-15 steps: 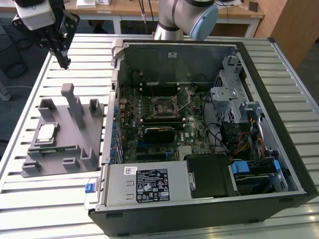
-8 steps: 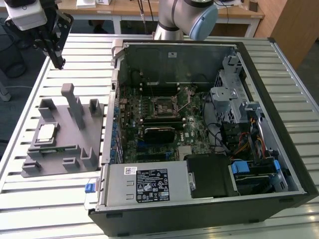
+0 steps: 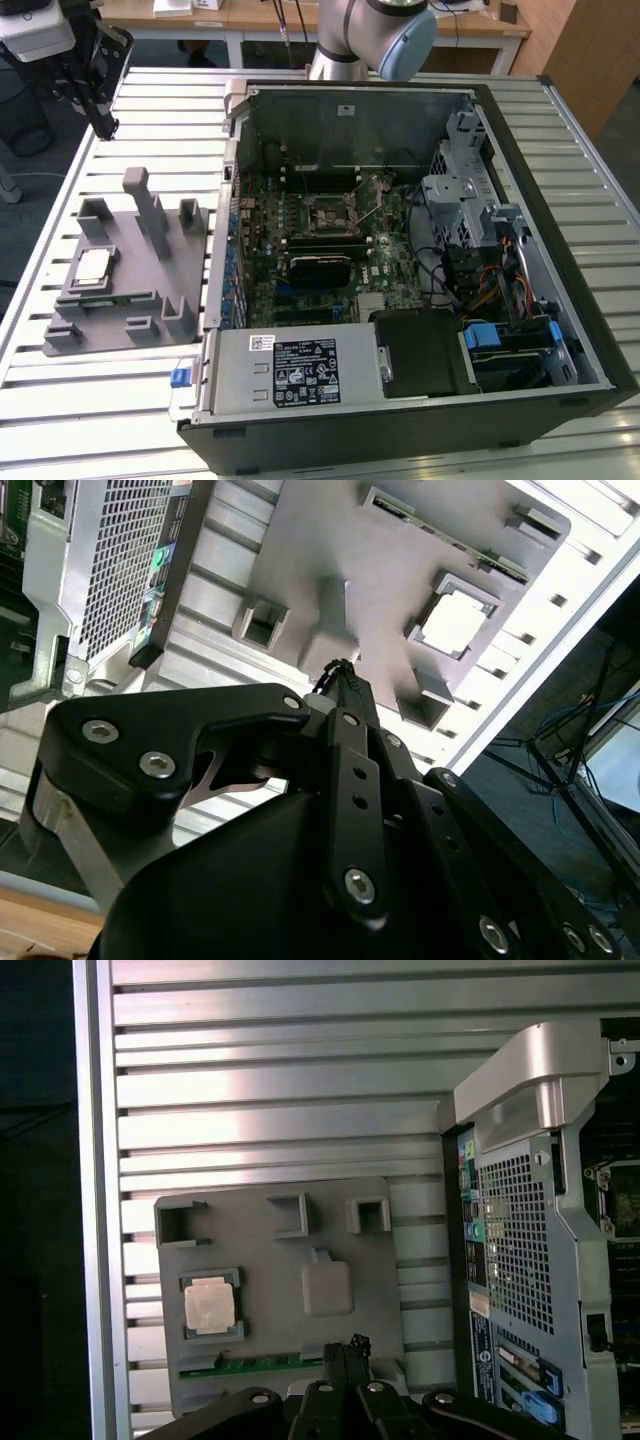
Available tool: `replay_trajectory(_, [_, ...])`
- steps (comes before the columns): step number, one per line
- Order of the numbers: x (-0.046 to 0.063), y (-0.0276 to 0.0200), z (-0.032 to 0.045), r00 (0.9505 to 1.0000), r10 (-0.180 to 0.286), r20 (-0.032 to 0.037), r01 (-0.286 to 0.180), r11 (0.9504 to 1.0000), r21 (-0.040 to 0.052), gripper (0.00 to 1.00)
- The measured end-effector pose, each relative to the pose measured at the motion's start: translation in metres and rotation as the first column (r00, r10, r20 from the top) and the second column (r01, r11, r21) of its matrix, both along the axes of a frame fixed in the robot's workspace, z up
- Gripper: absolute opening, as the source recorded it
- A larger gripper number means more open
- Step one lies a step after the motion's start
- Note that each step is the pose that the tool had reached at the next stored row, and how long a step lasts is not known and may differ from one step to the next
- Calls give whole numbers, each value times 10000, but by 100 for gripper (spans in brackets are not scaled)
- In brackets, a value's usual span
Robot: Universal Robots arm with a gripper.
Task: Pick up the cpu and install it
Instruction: 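Reach for the cpu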
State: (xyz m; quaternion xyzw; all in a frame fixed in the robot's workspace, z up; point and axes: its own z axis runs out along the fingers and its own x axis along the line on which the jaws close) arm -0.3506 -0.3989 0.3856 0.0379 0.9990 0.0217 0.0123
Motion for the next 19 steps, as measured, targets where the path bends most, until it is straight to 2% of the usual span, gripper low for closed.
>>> replay_trajectory(19, [-414,0,-22,10000,1,-52,-1,10000,14,11])
